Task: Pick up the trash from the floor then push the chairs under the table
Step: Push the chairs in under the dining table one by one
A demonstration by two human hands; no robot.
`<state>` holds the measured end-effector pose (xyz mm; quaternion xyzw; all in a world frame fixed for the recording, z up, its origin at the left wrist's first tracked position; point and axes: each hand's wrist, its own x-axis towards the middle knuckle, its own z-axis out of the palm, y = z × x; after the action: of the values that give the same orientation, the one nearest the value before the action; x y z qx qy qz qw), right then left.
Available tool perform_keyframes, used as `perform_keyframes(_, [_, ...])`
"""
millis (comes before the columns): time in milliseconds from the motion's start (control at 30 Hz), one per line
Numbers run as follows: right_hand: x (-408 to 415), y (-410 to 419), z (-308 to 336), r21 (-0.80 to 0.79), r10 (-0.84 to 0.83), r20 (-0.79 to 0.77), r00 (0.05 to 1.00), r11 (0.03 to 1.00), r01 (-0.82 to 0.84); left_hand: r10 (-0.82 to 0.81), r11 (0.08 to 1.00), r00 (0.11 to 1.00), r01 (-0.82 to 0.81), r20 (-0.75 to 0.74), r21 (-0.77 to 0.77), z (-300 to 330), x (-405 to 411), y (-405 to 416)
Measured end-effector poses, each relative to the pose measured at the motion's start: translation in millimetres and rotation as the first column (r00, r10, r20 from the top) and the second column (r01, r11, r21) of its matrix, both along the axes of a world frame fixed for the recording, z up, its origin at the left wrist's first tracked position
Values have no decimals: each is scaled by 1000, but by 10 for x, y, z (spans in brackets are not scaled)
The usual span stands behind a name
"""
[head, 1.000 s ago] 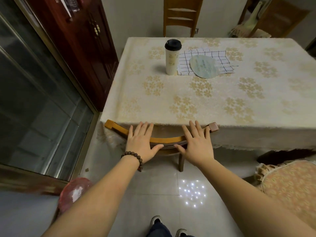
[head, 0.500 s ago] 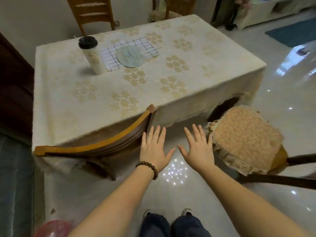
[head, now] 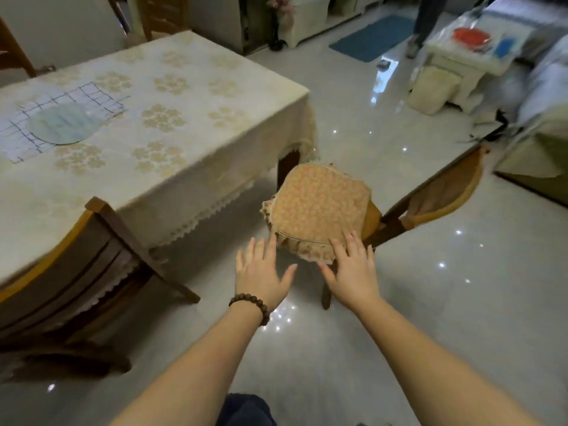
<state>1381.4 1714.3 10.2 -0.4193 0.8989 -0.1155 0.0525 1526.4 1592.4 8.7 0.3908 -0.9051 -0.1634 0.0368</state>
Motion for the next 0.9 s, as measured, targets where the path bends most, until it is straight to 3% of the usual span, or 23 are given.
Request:
perform_keyframes(233, [-1134, 1578, 57, -57, -89, 82, 993, 994, 94, 6, 999, 996, -9, -91, -35, 158, -1345, 1325])
perform_keyframes(400, [-1907, 2265, 179, -57, -84, 78, 993, 994, 88, 5, 998, 989, -14, -149, -58, 295, -2064, 1968])
perform_keyframes(700, [-3114, 2060, 343, -149, 10, 32, 999, 989, -5, 47, 991, 990, -63, -130, -121, 452, -3057, 2046])
perform_keyframes(900, [-3877, 1537, 258, -55, 184, -22, 983, 981, -185, 64, 991, 994, -73, -87, -110, 263, -3729, 1761])
